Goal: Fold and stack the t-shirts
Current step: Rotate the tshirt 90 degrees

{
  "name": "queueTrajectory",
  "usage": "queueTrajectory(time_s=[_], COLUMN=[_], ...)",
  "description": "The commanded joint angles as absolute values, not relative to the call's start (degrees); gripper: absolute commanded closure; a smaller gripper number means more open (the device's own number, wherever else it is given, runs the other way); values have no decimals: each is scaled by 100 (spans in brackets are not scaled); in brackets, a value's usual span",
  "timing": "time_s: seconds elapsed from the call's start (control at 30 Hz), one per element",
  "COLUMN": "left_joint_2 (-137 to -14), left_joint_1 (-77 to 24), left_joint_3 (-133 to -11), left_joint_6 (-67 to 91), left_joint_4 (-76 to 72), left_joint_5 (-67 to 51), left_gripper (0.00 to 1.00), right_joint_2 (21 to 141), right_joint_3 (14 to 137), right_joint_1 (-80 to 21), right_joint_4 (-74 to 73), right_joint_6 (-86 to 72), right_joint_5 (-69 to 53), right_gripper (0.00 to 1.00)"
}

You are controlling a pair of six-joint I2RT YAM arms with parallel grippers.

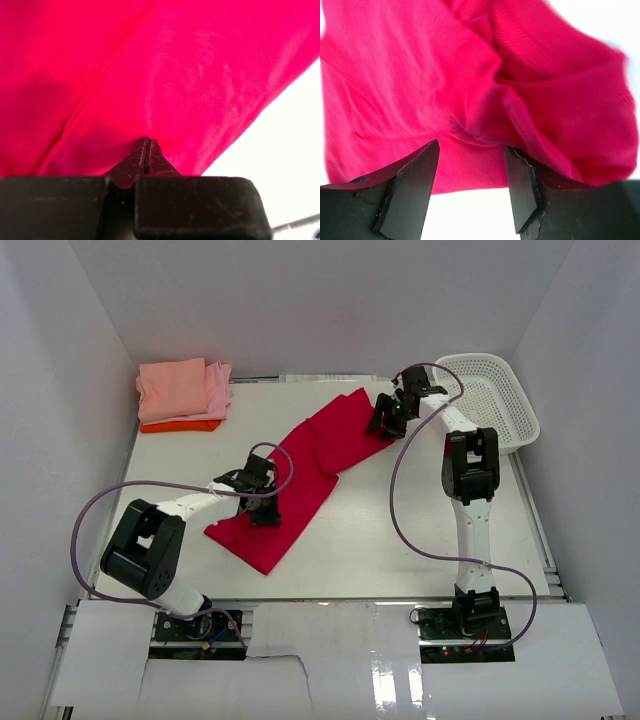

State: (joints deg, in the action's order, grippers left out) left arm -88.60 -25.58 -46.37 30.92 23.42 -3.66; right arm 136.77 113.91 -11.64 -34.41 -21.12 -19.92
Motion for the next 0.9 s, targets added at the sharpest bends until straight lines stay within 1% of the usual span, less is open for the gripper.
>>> queueTrajectory(time_s=[0.0,0.03,0.13,0.23,0.27,0.37,0.57,0.6,0.77,0.87], left_joint_2=[-8729,-8684,-8587,-8517,-8508,-8604,-9367,-9474,-10106,-10326], left_joint_1=[-3031,-3111,-3383,-3690,-3735,-4059,-4911,-4983,-5369,-5519], left_joint_3=[-4526,-4526,-4526,-4518,-4509,-4561,-5000,-5140,-5685,-5949], left_joint_6=[3682,3796,3902,4025,4121,4297,4737,4790,4966,4992], left_joint_4=[3444,3489,3700,3805,3806,3762,3542,3438,3191,3155], left_joint_5=[-518,-571,-624,-659,-694,-808,-800,-852,-993,-1046], left_gripper=[100,100,100,100,100,100,100,100,100,100], right_joint_2=[14508,14615,15002,15196,15231,15424,15688,15732,15890,15961], right_joint_3=[11776,12108,12584,12674,12674,12831,12858,12893,13131,13192], right_joint_1=[-1195,-1187,-1178,-1143,-1125,-1125,-1134,-1142,-1204,-1230], right_joint_4=[-3129,-3138,-3059,-2708,-2594,-2216,-1407,-1319,-819,-519], right_joint_6=[-2144,-2171,-2285,-2469,-2539,-2759,-3348,-3427,-3848,-4078], right_joint_5=[-2109,-2144,-2302,-2591,-2645,-2925,-3374,-3410,-3576,-3718], right_gripper=[37,38,37,37,34,33,30,27,20,18])
